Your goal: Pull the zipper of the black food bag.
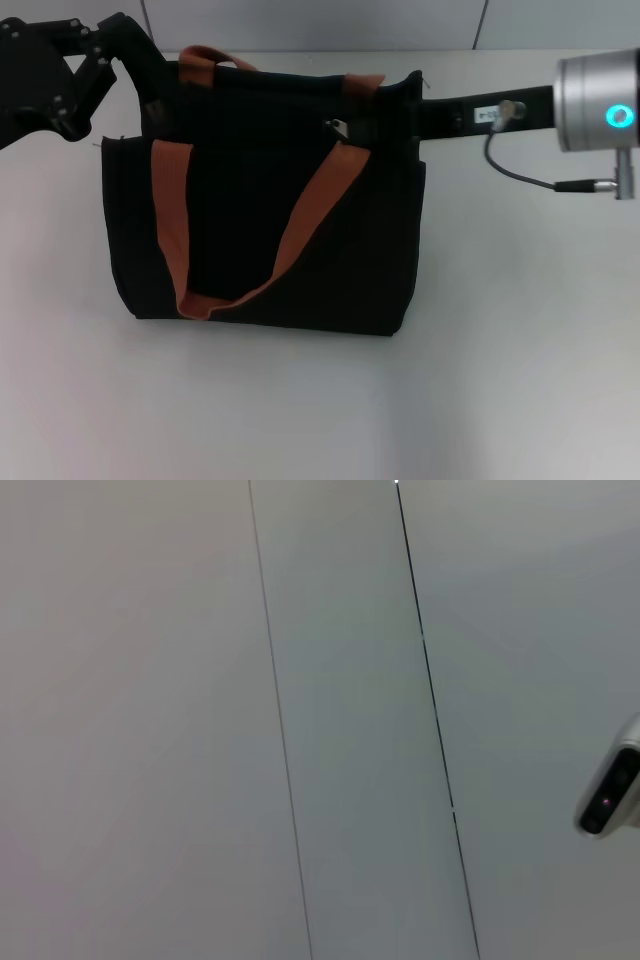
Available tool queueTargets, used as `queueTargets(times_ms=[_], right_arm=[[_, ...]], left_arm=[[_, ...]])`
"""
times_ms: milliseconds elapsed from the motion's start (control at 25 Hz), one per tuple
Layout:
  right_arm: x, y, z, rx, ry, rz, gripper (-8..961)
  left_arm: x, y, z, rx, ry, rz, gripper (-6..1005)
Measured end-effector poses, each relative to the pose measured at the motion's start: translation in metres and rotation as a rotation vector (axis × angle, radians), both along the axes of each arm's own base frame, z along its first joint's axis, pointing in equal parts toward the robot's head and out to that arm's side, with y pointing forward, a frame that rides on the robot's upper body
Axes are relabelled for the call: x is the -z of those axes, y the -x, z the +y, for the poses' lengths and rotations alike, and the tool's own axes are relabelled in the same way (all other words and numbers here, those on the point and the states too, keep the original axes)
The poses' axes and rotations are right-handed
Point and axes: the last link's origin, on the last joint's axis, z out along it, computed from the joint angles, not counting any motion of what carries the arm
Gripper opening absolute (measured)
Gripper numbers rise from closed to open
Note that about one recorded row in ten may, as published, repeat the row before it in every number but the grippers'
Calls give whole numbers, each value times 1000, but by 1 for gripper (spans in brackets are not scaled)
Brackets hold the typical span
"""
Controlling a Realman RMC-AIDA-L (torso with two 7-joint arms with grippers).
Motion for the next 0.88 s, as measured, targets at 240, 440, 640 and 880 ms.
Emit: queueTargets(times_ms=[240,440,640,880], right_arm=[[-19,-18,-8,25,-26,26,93],[-24,-24,-14,-7,-31,93,103],[-37,-34,-17,-116,-129,261,113],[-47,-59,-40,-319,-208,405,192]], left_arm=[[0,2,-1,-6,-1,1,17],[0,2,-2,-5,2,0,18],[2,2,-3,-6,1,-5,18],[3,4,-4,-19,2,-8,17]])
